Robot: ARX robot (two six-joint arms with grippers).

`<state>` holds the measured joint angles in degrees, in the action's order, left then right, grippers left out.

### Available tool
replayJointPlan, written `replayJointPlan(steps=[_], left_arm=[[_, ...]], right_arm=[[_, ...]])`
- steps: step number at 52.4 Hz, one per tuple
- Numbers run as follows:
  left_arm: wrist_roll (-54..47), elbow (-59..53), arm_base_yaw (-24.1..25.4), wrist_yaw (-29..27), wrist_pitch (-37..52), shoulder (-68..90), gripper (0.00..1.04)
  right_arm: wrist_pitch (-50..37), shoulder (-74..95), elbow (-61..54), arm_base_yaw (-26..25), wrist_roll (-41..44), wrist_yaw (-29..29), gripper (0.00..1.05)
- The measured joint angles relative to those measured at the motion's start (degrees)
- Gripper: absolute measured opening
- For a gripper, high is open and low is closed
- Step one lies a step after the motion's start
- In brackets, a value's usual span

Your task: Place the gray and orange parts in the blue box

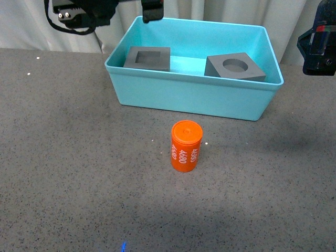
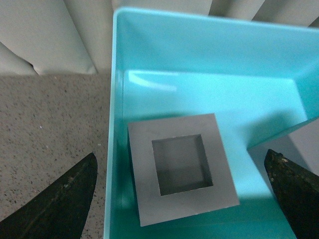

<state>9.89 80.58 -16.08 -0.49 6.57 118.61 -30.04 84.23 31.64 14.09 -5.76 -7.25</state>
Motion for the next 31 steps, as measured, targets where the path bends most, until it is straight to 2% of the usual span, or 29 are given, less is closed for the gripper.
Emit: replayJointPlan(steps=[11, 22, 31], left_arm=[[2.5, -15.2, -0.7, -4.4, 13.0, -13.5, 0.98], [4.2, -31.9, -0.9, -7.5, 14.9, -26.6, 0.98], [4.4, -42.4, -1.4, -12.9, 16.5, -36.5, 0.98]], right_arm=[[0.0, 0.0, 0.0, 0.0, 0.0, 0.0, 0.95], [0.0, 0.0, 0.0, 0.0, 0.0, 0.0, 0.95], [0.0, 0.0, 0.0, 0.0, 0.0, 0.0, 0.95]])
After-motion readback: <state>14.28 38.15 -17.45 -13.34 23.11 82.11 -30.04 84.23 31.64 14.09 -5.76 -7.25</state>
